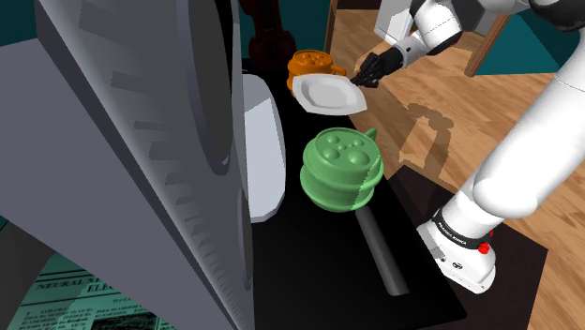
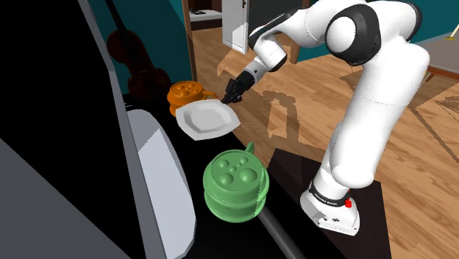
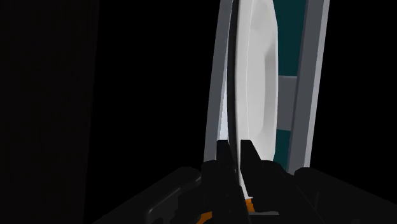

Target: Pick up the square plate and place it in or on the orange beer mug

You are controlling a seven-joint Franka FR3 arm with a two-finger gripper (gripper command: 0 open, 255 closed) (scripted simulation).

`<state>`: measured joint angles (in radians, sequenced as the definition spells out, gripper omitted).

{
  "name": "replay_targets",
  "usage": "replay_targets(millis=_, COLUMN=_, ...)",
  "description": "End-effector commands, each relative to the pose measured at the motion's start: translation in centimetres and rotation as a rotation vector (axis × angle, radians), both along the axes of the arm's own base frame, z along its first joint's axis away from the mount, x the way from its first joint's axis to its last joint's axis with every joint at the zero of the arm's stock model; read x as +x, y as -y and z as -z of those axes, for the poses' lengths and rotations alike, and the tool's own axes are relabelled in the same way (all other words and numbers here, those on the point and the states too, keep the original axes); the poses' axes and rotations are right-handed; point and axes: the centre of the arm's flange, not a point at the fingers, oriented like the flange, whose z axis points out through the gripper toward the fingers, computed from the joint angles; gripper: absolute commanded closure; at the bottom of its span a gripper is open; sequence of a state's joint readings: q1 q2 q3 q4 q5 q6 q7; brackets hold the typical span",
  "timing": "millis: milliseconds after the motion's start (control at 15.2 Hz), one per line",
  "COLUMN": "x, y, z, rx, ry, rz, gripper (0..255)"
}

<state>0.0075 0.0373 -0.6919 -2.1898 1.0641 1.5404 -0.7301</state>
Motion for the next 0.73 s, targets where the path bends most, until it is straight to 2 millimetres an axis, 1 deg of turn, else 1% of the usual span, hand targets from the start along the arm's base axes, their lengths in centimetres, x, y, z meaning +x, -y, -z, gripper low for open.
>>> replay_targets(millis=0, x=0.0, y=0.1, z=-1.1, rx=0.000, ry=0.000, rz=0.000, gripper=255)
replay_targets(millis=660, x=0.0, y=0.1, z=-6.3, rx=0.000, ry=0.000, rz=0.000, gripper=255)
